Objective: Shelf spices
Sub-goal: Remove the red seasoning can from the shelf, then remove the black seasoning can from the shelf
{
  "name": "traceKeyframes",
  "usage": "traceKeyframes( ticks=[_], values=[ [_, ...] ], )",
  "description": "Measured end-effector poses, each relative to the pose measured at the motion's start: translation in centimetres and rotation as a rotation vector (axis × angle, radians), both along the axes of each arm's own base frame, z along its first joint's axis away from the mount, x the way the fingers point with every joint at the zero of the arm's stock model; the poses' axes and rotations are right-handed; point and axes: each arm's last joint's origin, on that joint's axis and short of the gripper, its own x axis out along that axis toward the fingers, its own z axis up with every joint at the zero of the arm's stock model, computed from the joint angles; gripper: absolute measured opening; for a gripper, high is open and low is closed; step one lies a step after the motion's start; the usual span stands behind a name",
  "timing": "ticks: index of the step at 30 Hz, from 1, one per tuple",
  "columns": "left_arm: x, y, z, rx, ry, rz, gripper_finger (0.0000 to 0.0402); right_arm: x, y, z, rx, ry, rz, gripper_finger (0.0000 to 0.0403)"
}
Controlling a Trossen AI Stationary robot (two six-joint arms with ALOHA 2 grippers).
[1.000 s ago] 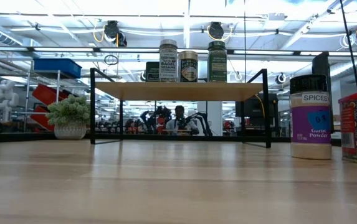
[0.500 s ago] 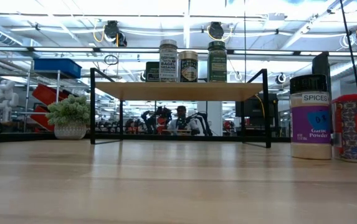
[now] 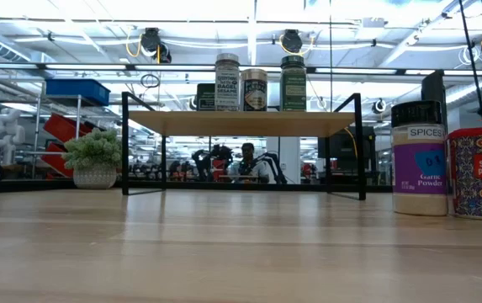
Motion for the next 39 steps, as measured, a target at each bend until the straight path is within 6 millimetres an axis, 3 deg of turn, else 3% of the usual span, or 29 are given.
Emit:
traceKeyframes(
  ticks=[9,16,23,28,34,39],
  values=[
    [0.3,1.5,0.3,0.110,-0.023,0.112,0.0386,0.6,0.5,2.9,-0.073,-0.057,0.035,0.0272],
    [0.9,5.2,1.3,0.140,-0.019,0.179,0.0386,2.4,0.8,6.3,-0.170,-0.151,0.097,0.0272],
    [0.8,9.8,1.7,0.149,0.022,0.176,0.0386,5.0,-0.2,9.9,-0.337,-0.196,0.134,0.0272],
    [0.2,13.3,1.6,0.154,0.060,0.144,0.0386,6.1,-0.9,9.8,-0.414,-0.189,0.143,0.0272],
    [-0.9,16.9,1.4,0.170,0.088,0.122,0.0386,6.0,-1.2,8.5,-0.453,-0.142,0.163,0.0272],
    [-0.3,19.4,0.0,0.105,0.118,0.060,0.0386,6.2,-1.5,8.4,-0.500,-0.105,0.188,0.0272]
  ],
)
